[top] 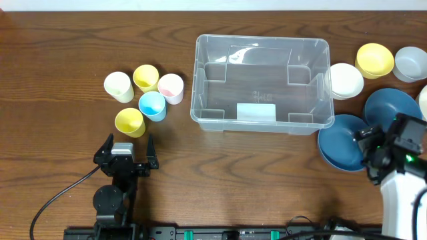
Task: Pack container
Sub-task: 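Move the right gripper down to the rim of the front teal bowl, then close the right gripper on the teal bowl's rim, then lift the teal bowl and carry it left into the clear bin, then lower the teal bowl into the bin and open the right gripper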
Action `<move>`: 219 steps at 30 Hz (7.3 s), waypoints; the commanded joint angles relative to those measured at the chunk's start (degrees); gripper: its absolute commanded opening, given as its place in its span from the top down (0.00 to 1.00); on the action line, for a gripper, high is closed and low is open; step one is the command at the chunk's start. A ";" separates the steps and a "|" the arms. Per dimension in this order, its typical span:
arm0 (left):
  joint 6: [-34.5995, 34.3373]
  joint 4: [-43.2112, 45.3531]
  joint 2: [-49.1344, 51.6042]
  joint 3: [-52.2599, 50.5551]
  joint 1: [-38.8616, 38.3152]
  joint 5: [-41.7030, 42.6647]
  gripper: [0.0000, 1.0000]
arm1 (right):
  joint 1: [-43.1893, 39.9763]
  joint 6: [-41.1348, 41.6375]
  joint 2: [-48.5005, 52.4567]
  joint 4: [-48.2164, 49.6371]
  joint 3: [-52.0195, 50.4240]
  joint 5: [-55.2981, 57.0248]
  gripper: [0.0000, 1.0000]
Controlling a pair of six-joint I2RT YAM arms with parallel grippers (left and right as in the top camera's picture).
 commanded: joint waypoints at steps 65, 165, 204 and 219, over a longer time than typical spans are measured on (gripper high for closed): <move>0.81 -2.27 -0.28 -0.72 0.24 0.85 0.02 | -0.26 6.49 9.77 0.04 0.15 -0.81 0.47; 0.81 -2.29 -0.28 -0.72 0.24 0.85 0.02 | 29.27 -3.69 1.77 39.91 19.50 -25.57 0.99; 0.81 -2.29 -0.28 -0.72 0.24 0.85 0.02 | 46.56 6.10 44.70 41.16 23.21 -10.84 0.84; 0.81 -2.29 -0.28 -0.72 0.24 0.85 0.02 | 44.09 4.17 44.22 35.32 23.21 -10.19 0.40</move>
